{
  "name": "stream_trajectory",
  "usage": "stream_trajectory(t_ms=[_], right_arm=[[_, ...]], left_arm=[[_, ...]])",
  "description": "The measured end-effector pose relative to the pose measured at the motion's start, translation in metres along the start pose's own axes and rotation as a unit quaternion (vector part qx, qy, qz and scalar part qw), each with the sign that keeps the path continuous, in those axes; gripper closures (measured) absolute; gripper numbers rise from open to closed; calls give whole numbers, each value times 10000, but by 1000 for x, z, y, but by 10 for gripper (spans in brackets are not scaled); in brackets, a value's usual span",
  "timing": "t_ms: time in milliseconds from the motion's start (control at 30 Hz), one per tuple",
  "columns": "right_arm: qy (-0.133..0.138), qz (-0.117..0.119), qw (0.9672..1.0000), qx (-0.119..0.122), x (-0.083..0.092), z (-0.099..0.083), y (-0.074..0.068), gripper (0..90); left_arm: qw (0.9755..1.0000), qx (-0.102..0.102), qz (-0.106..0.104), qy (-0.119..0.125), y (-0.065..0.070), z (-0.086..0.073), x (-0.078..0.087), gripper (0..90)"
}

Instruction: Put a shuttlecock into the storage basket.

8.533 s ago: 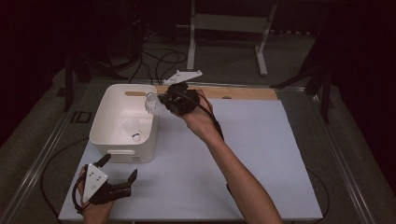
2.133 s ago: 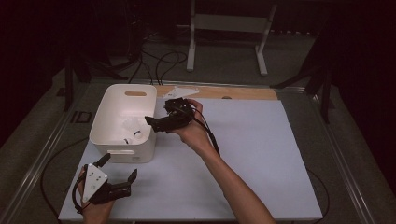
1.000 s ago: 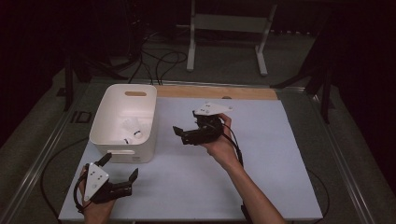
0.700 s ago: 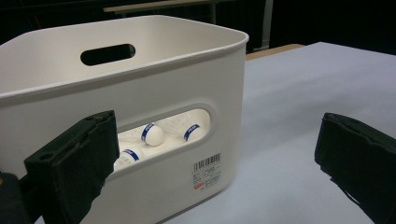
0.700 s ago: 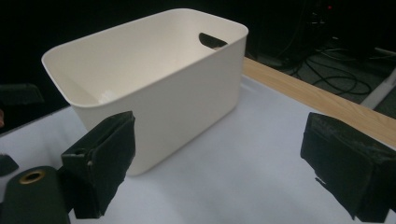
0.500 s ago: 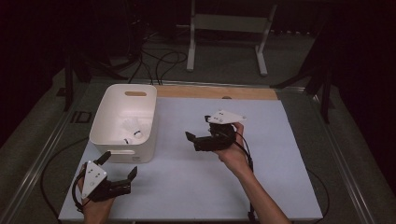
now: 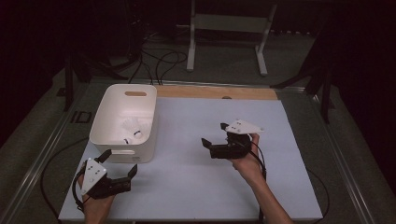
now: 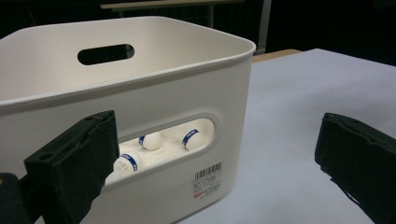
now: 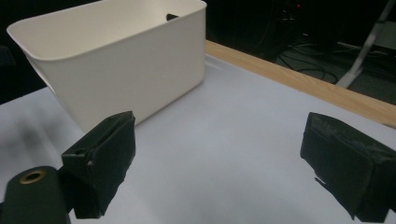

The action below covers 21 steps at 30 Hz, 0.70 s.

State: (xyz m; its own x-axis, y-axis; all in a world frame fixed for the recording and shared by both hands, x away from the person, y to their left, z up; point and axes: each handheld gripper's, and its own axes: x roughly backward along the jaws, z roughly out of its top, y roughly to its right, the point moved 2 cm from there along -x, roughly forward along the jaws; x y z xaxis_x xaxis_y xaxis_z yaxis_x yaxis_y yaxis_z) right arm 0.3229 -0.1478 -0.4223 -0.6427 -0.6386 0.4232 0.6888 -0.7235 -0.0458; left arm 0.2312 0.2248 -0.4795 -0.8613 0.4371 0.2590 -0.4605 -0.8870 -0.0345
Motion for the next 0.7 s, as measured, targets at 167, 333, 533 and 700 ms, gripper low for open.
stream_trajectory(t_ms=[167,333,533,700], right_arm=[[46,-70,9999,-67,9,-11,5,103],[103,-141,9998,-110,19,-21,11,104],[138,-293,9994,-122,31,-38,18,103],[184,-355,9990,-196,39,-48,22,103]], left_arm=[[10000,30,-12,-7,-1,0,-1,3],[10000,48,-22,-19,-1,0,-1,3],[10000,56,-26,-15,-1,0,0,3],[10000,50,-27,-24,-1,0,0,3]])
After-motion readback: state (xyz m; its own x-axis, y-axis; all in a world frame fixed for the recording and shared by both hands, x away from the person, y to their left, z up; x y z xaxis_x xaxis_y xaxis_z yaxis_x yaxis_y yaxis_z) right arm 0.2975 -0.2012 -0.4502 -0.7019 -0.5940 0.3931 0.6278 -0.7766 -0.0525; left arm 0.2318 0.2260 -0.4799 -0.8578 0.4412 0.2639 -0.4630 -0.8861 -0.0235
